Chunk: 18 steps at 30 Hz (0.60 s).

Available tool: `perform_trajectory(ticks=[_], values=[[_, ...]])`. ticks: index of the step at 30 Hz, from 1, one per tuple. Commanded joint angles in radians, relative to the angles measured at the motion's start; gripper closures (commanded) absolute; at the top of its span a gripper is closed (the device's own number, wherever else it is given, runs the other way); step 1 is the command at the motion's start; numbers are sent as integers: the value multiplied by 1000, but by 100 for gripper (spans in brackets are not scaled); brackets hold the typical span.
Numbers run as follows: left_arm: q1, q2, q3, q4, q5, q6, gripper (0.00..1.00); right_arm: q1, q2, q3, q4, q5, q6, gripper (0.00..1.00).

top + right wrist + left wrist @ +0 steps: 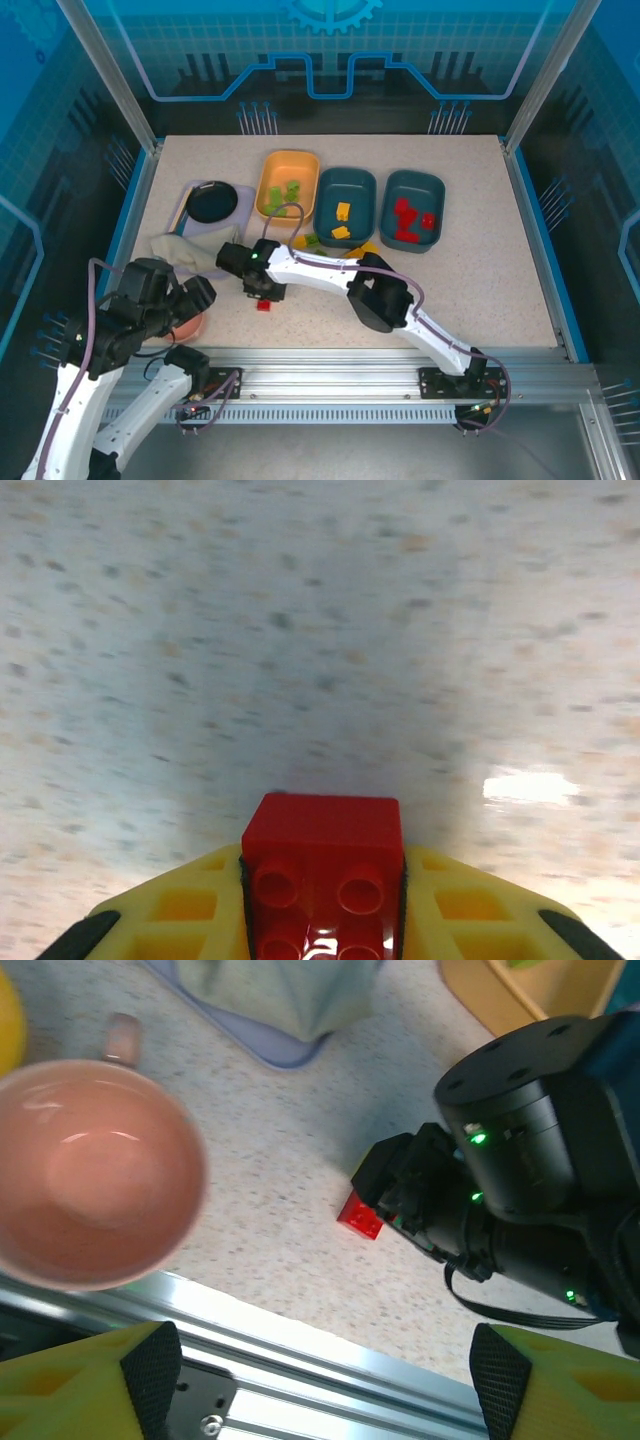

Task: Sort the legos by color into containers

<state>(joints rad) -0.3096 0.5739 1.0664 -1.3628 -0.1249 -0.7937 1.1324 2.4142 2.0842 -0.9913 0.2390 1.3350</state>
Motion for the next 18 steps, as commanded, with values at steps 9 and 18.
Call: perform_trajectory(ticks=[9,18], values=[[-115,288,-79,568,301,0,24,-362,-669,-546,56,170,-305,87],[-262,762,160,827,287,-9,24,-791,-634,-507,181,223,-736,87]])
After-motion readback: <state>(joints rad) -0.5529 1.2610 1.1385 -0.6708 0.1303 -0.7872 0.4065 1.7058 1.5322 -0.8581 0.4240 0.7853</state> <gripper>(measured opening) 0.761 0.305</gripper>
